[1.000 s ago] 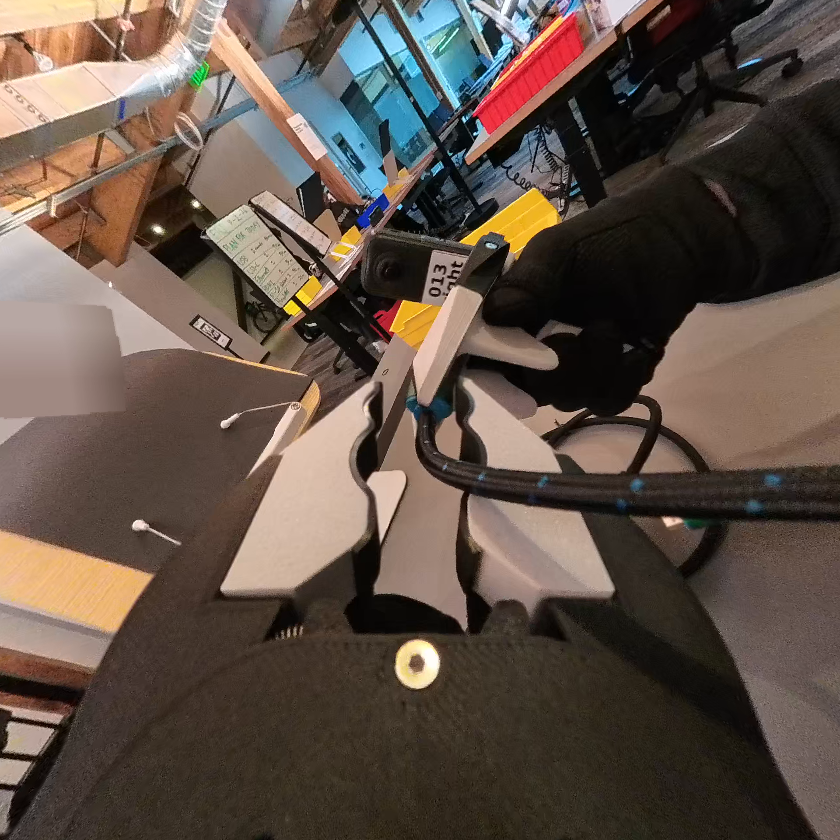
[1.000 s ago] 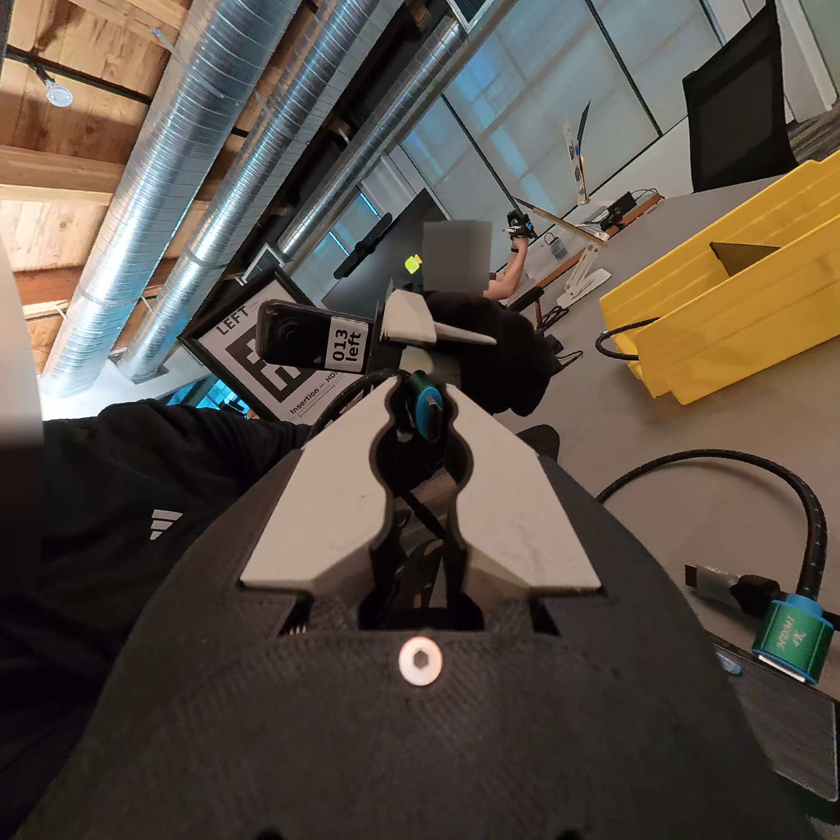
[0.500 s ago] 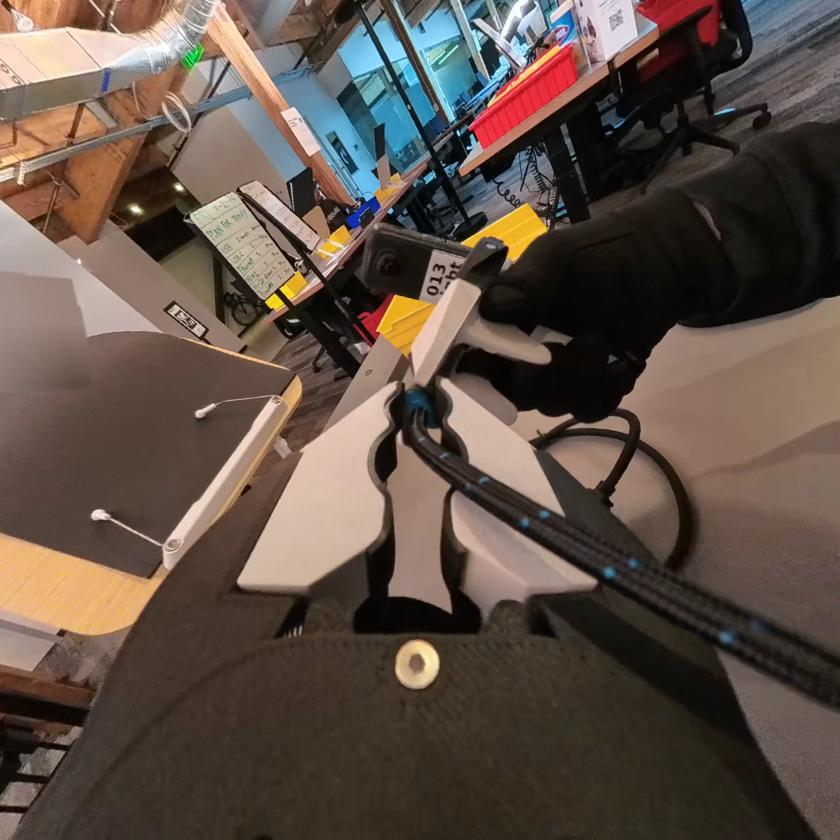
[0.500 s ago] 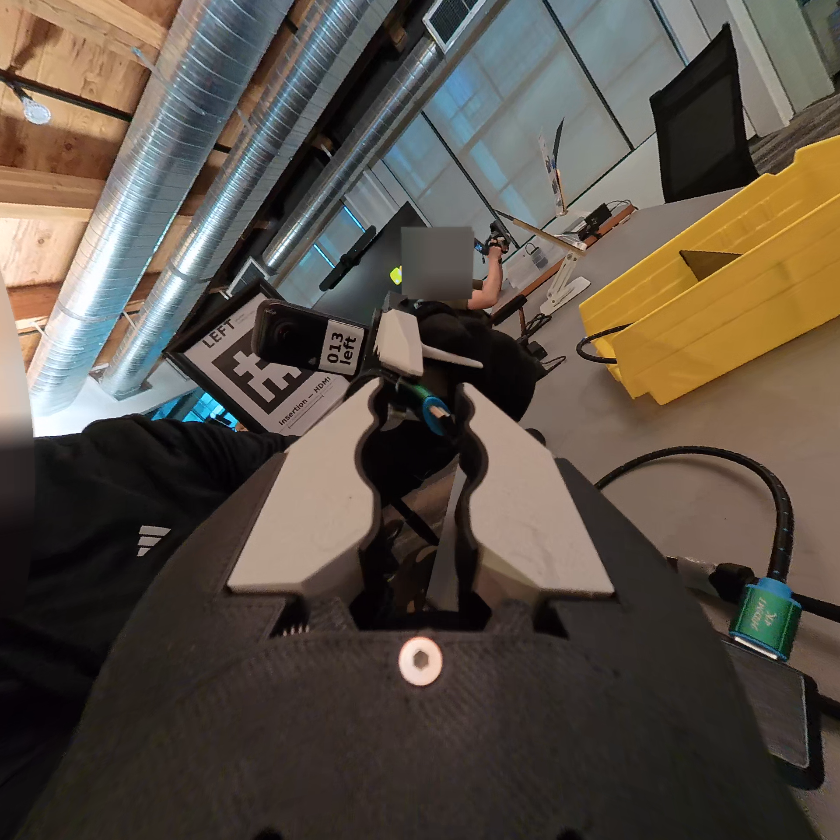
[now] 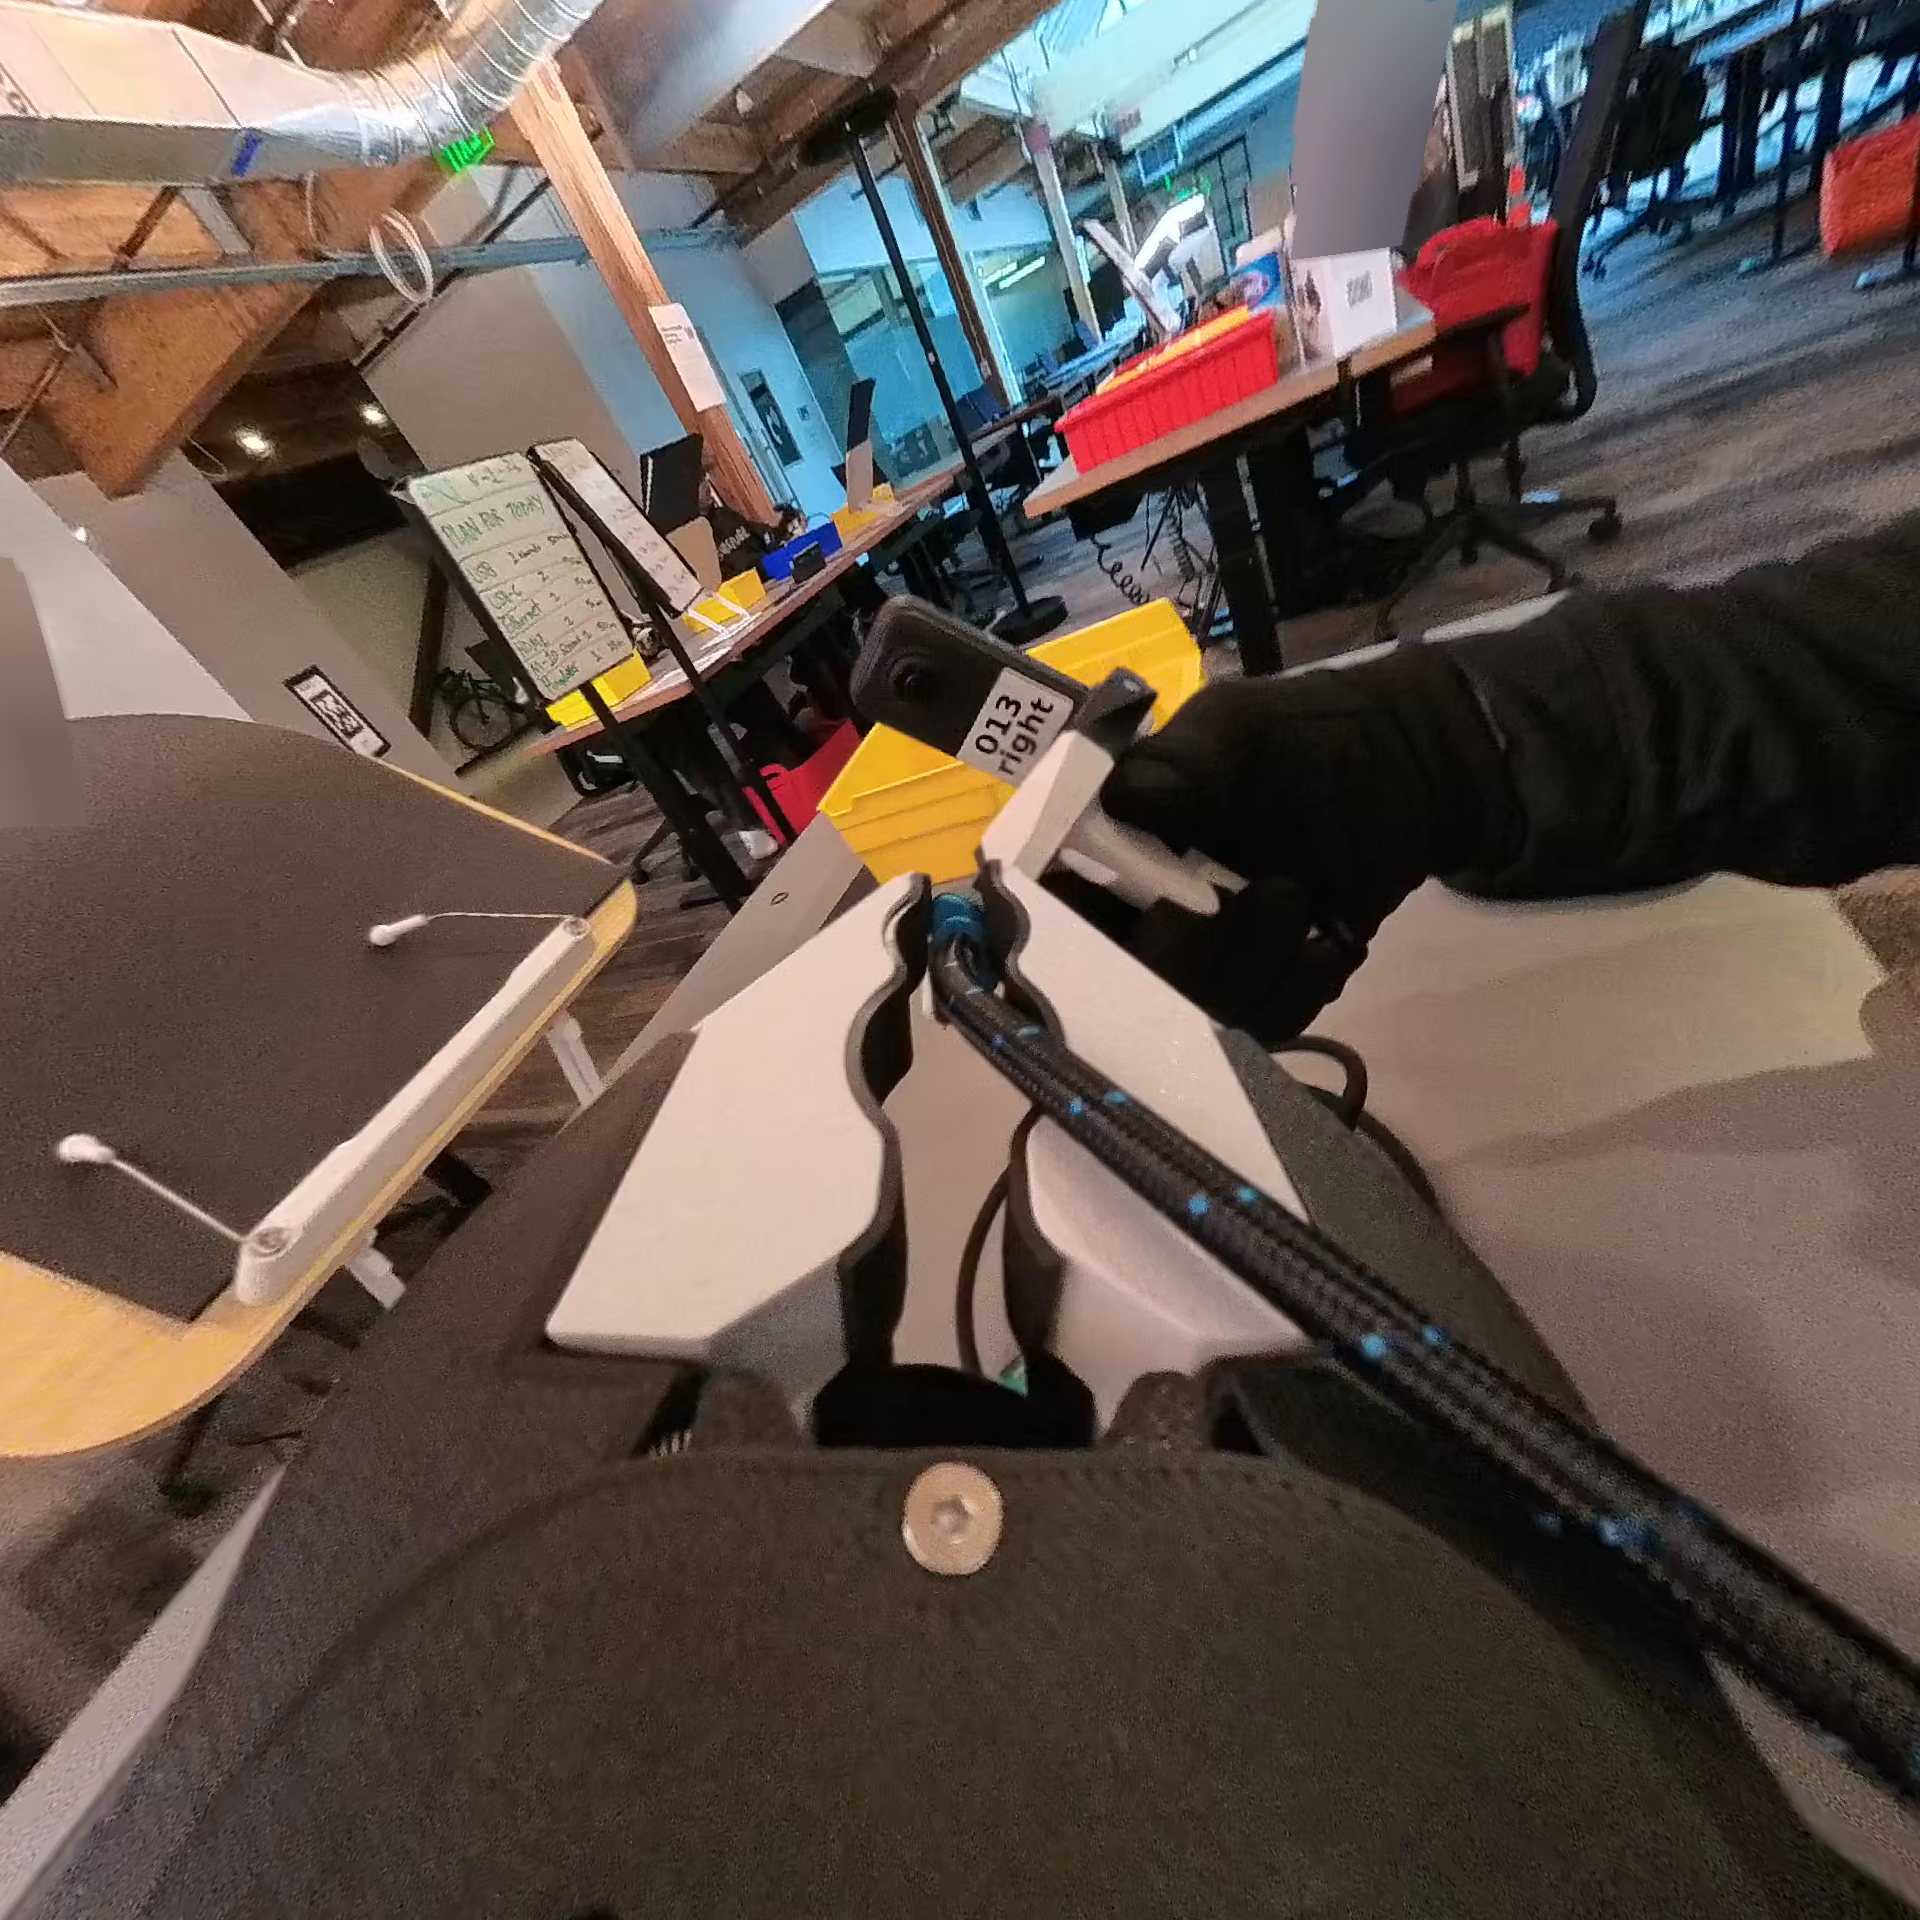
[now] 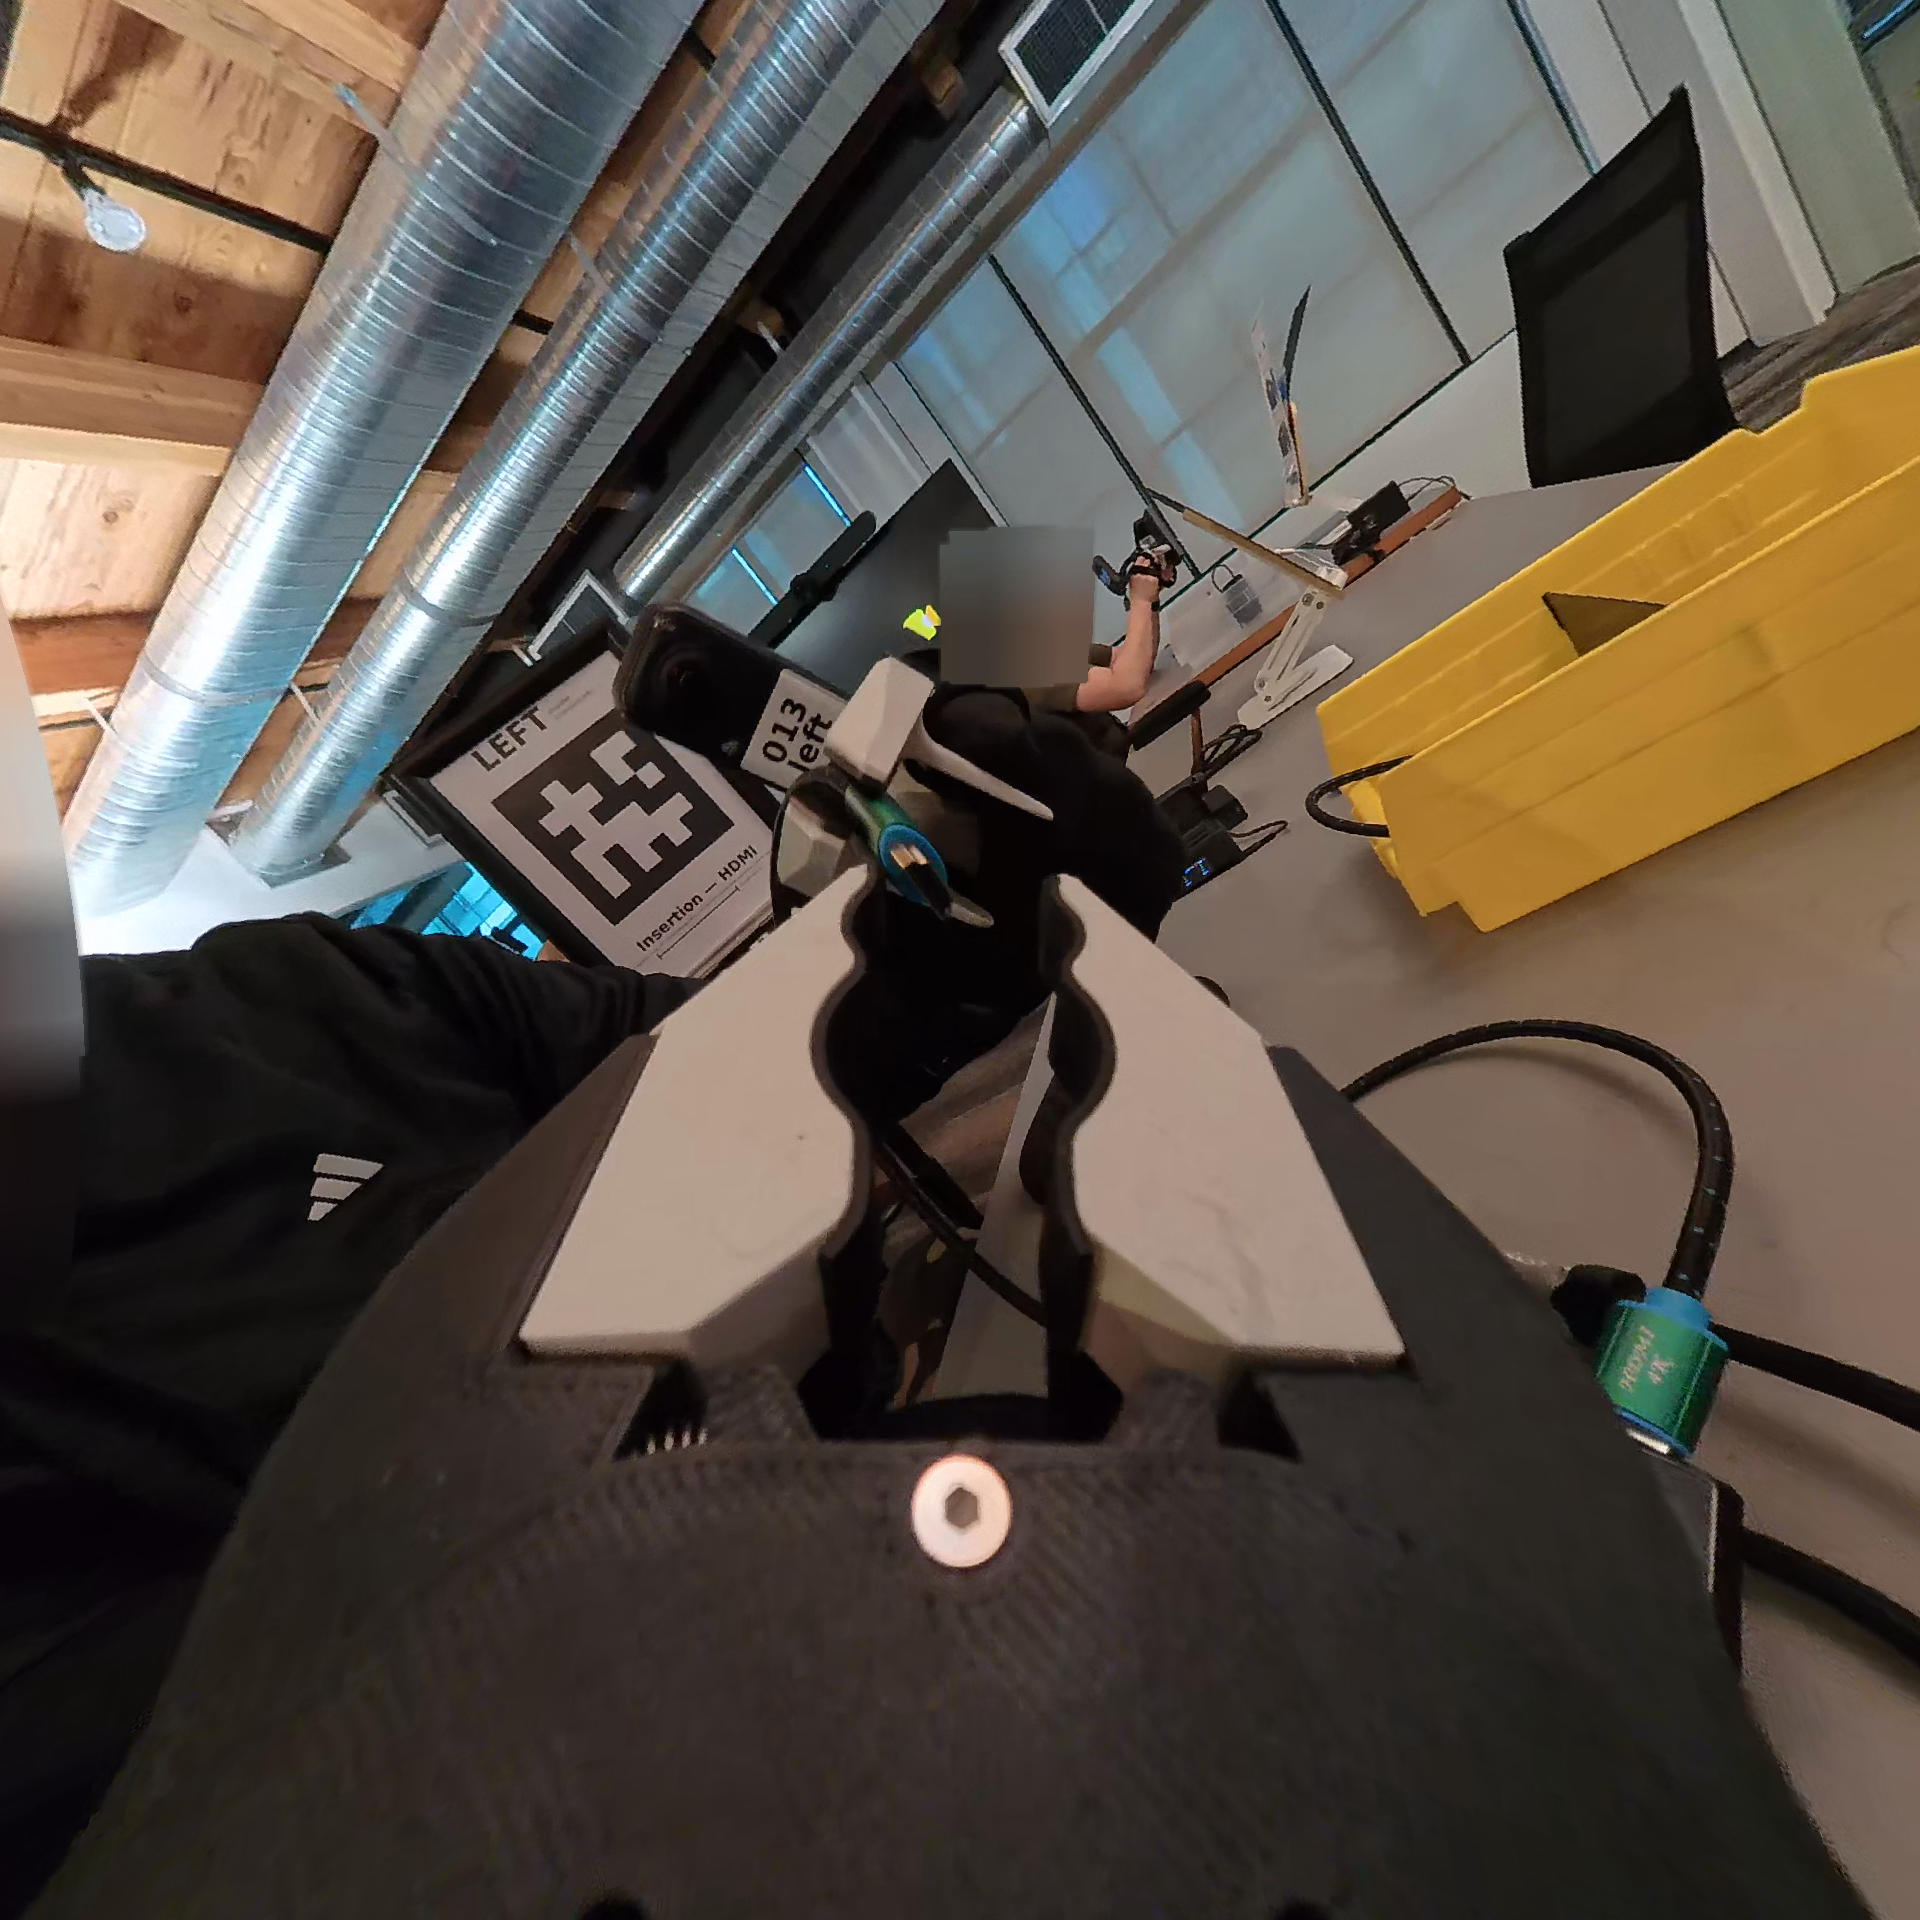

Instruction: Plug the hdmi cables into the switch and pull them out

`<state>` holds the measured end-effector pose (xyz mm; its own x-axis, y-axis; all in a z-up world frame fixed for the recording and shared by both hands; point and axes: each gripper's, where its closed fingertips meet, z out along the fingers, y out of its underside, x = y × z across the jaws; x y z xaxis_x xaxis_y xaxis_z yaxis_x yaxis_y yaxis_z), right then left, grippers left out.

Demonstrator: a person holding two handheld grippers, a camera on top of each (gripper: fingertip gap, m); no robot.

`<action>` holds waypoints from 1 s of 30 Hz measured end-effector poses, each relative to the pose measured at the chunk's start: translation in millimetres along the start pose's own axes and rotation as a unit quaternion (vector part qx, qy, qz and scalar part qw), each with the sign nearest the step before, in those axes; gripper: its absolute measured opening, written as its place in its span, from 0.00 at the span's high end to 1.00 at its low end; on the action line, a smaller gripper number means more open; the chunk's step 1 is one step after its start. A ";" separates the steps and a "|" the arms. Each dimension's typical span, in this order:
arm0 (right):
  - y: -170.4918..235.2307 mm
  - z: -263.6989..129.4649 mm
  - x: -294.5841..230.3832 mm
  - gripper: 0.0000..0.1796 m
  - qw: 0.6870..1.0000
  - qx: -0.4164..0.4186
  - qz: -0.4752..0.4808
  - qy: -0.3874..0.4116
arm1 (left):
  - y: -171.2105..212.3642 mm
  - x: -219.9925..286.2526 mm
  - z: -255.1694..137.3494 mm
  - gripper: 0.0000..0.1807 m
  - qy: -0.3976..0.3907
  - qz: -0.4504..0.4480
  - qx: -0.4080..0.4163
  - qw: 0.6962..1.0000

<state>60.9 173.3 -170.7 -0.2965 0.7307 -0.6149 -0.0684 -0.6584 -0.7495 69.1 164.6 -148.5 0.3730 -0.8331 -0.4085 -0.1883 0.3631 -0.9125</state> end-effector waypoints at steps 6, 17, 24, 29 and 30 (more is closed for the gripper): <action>-2.2 10.4 -11.9 0.90 0.999 0.000 -0.029 -0.035 | -7.8 -2.6 -4.7 0.96 0.007 -0.053 0.026 0.998; -1.6 20.2 -11.6 0.95 0.999 -0.020 -0.040 -0.030 | -3.5 -8.6 -13.2 0.93 0.004 -0.054 0.021 0.998; 5.3 18.6 -9.6 0.95 0.999 -0.042 -0.009 -0.031 | 13.1 0.2 -12.0 0.82 -0.011 0.147 -0.081 0.986; 11.2 16.9 -9.7 0.95 0.998 -0.062 0.009 -0.030 | 15.6 11.2 -10.6 0.82 -0.001 0.218 -0.108 0.970; 12.2 16.8 -10.0 0.95 0.997 -0.065 0.011 -0.031 | 13.8 12.9 -10.0 0.83 0.001 0.216 -0.104 0.971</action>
<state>47.0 154.9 -169.6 -0.3554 0.7015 -0.6177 0.0617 -0.6418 -0.7644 62.2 154.7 -166.2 0.2175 -0.6229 -0.7514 -0.5064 0.5861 -0.6324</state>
